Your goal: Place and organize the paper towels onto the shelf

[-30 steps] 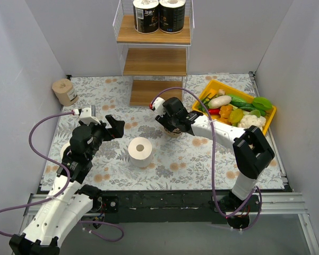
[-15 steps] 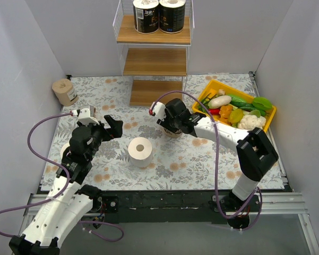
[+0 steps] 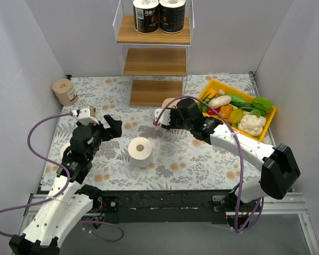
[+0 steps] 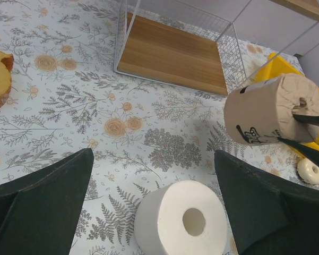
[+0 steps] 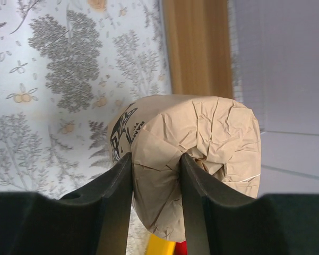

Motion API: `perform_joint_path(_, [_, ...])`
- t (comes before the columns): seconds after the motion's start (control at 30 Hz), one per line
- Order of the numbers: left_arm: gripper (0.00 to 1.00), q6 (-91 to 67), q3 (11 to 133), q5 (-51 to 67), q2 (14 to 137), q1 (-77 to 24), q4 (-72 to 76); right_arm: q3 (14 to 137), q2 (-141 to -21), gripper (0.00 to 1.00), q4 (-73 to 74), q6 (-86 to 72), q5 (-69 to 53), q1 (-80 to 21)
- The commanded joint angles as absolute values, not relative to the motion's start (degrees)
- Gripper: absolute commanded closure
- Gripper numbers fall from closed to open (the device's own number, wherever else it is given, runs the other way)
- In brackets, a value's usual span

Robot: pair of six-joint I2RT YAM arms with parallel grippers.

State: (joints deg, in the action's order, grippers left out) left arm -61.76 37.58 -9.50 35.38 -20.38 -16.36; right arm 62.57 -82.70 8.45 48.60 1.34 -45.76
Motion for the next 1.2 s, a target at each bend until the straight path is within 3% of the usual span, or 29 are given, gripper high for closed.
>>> perform_joint_path(0.0, [0.02, -61.4, 39.5, -10.9, 35.0, -20.2, -16.7, 66.8, -79.4, 0.63, -2.4, 56.7, 4.9, -46.1])
perform_joint_path(0.33, [0.02, -61.6, 39.5, -10.5, 35.0, -20.2, -16.9, 67.6, -82.8, 0.6, -22.7, 69.6, 13.0, -45.8])
perform_joint_path(0.87, [0.02, -61.6, 39.4, -10.1, 34.5, -20.3, -17.0, 85.4, -95.2, 0.61, -19.3, 70.6, 8.6, -42.4])
perform_joint_path(1.17, [0.02, -61.7, 39.4, -9.8, 34.6, -20.3, -17.0, 85.9, -96.9, 0.58, -18.9, 70.1, 7.4, -40.3])
